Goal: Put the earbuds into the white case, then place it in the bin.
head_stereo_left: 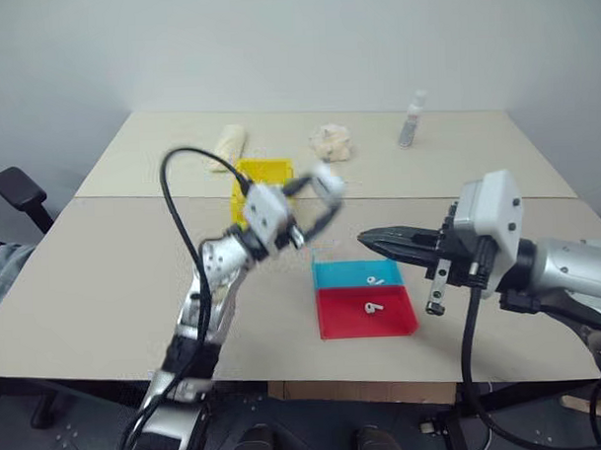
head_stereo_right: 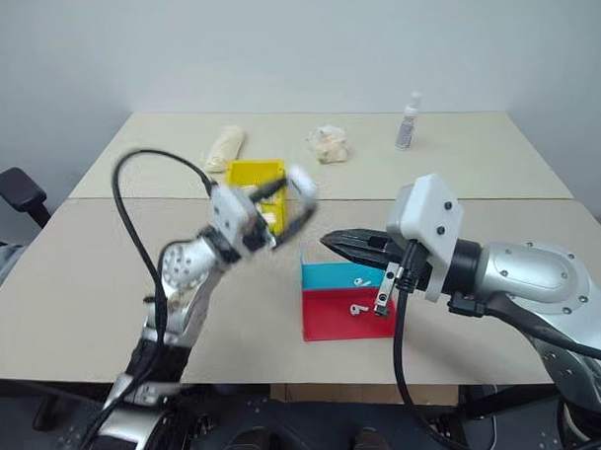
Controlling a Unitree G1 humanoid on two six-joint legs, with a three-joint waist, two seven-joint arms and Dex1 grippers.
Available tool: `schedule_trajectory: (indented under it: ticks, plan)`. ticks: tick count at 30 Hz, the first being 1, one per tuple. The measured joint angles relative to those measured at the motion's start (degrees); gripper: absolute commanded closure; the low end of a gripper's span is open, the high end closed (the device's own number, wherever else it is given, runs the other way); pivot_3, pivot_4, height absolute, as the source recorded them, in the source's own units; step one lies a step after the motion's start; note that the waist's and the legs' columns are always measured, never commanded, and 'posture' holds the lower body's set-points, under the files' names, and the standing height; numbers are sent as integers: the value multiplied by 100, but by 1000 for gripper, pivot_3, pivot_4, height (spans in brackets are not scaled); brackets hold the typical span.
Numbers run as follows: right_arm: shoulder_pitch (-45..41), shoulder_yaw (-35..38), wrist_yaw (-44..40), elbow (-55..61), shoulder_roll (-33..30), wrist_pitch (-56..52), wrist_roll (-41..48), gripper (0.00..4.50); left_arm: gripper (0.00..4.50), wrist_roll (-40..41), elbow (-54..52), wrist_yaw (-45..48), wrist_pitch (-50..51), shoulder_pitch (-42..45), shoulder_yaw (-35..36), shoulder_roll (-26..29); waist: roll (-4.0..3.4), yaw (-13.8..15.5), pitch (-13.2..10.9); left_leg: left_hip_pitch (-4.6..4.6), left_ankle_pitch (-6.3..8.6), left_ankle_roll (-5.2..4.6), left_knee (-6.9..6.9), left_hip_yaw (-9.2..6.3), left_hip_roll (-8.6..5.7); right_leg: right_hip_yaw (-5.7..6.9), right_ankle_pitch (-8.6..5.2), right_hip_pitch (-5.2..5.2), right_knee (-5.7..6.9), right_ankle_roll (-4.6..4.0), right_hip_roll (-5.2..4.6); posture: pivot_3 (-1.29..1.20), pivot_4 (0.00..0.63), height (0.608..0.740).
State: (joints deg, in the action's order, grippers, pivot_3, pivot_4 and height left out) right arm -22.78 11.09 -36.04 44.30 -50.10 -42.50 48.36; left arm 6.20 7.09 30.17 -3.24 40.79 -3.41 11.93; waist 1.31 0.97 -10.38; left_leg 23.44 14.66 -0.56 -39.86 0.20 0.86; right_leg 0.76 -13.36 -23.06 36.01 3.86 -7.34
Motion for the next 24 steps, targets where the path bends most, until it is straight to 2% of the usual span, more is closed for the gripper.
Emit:
schedule_trajectory:
  ticks: [4, 9, 13, 18, 24]
  plan:
    - [141, 41, -4, -50, 0, 29, -97, 4464, 1736, -484, 460, -1171, 1174, 661, 198, -81, 0, -26, 1, 5, 1, -2, 2, 1, 0, 1, 0, -2, 3, 2, 0, 0, 150, 740]
    - [159, -135, -26, -101, 18, 72, -258, 4464, 1736, -1082, 1705, -2096, 1277, 823, 99, -225, 3, -31, -1, 8, -1, 0, 2, -1, 1, 5, 0, -11, 4, 2, 0, 0, 150, 740]
    - [219, -190, -43, -104, 17, 73, -382, 4464, 1736, -1327, 2551, -2765, 1191, 1307, 145, -221, 4, -29, -2, 11, 0, 0, 2, -1, 0, 5, 1, -10, 1, 2, 0, 0, 150, 740]
    - [405, -182, -35, -102, 15, 72, -439, 4500, 92, -1260, 2646, -2558, 1214, 1352, 215, -192, 4, -30, -2, 27, -1, 1, 0, 1, -1, 5, 3, -16, 8, 5, -1, 0, 150, 740]
    - [469, -180, -28, -97, -14, 72, -512, 4500, 39, -1266, 2843, -2491, 1173, 1337, 147, -260, 4, -27, -2, 23, -2, 3, -2, -2, -1, 8, 3, -17, 4, 6, -2, 0, 150, 740]
